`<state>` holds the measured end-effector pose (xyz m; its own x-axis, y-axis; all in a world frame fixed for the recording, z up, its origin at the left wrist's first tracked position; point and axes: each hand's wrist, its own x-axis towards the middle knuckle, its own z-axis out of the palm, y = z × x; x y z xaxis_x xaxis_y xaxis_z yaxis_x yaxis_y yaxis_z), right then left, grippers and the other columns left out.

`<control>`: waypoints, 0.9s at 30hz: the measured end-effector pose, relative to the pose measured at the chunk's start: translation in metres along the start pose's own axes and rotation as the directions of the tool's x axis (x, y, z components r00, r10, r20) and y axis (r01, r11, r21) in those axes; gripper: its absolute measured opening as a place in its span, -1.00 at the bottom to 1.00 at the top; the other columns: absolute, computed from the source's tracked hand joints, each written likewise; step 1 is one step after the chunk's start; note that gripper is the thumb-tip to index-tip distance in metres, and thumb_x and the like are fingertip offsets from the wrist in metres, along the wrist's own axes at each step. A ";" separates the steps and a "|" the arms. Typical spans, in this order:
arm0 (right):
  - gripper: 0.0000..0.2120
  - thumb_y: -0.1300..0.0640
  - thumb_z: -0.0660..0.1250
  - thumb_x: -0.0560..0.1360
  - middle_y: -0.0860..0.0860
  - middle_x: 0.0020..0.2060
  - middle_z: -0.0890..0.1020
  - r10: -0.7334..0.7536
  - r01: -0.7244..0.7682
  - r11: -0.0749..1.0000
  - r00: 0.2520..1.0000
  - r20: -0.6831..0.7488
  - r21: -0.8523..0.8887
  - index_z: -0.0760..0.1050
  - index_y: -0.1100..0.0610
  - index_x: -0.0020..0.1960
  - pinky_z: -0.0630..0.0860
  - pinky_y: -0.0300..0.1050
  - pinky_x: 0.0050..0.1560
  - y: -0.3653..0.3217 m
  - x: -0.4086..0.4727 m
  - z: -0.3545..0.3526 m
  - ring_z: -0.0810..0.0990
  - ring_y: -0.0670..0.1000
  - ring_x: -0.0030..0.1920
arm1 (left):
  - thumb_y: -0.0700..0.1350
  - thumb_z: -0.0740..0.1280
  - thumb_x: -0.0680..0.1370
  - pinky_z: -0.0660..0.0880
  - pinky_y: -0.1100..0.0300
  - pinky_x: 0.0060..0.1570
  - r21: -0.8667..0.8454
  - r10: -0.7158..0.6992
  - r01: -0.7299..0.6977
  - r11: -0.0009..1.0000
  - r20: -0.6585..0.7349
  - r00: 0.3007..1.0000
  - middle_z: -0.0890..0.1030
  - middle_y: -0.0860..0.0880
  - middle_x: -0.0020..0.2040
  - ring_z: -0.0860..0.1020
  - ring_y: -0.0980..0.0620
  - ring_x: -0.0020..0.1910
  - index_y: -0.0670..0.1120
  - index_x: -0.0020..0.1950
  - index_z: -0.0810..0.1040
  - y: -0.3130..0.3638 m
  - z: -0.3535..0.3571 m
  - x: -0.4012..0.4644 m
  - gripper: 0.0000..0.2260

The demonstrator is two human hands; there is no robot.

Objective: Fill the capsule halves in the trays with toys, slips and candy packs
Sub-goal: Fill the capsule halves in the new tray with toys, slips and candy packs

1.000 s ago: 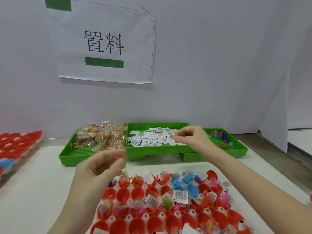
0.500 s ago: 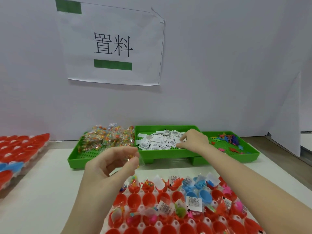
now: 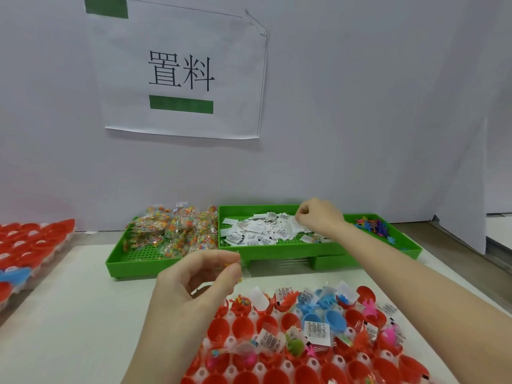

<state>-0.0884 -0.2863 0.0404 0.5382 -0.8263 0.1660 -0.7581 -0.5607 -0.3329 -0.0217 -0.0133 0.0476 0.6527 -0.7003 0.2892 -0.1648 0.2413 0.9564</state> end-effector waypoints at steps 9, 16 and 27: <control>-0.80 0.12 0.27 0.46 0.09 -0.36 0.61 -0.072 0.067 0.997 0.971 -0.228 -0.029 0.59 0.16 -0.27 0.39 -0.19 -0.33 0.008 -0.006 -0.001 0.52 0.13 -0.28 | -0.32 0.41 0.39 0.48 0.44 -0.37 0.006 -0.008 0.008 1.000 0.005 1.000 0.67 -0.02 -0.31 0.58 0.17 -0.39 0.04 -0.27 0.66 -0.002 0.002 0.000 -0.76; -0.90 0.17 0.40 0.41 -0.04 -0.51 0.55 -0.053 0.200 0.830 0.958 -0.282 0.521 0.64 0.20 -0.21 0.32 -0.37 -0.42 -0.012 -0.041 -0.018 0.42 -0.18 -0.50 | -0.25 0.42 0.39 0.52 0.40 -0.28 0.019 -0.099 0.098 0.995 0.044 0.994 0.67 -0.02 -0.33 0.62 0.14 -0.35 0.09 -0.27 0.68 -0.007 0.006 -0.002 -0.78; -0.95 0.15 0.43 0.36 -0.09 -0.49 0.53 -0.671 0.797 0.581 0.583 -0.457 0.163 0.68 0.06 -0.23 0.38 -0.37 -0.43 -0.026 -0.209 -0.053 0.43 -0.17 -0.46 | 0.10 0.37 0.18 0.56 0.31 -0.26 -0.107 -0.344 0.402 0.909 0.351 0.871 0.64 -0.27 -0.12 0.65 0.01 -0.17 -0.14 -0.25 0.71 0.005 0.029 -0.025 -0.65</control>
<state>-0.2008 -0.1016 0.0637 0.6545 -0.1298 0.7449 0.0483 -0.9760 -0.2125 -0.0602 -0.0141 0.0461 0.3661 -0.9285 -0.0622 0.1916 0.0098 0.9814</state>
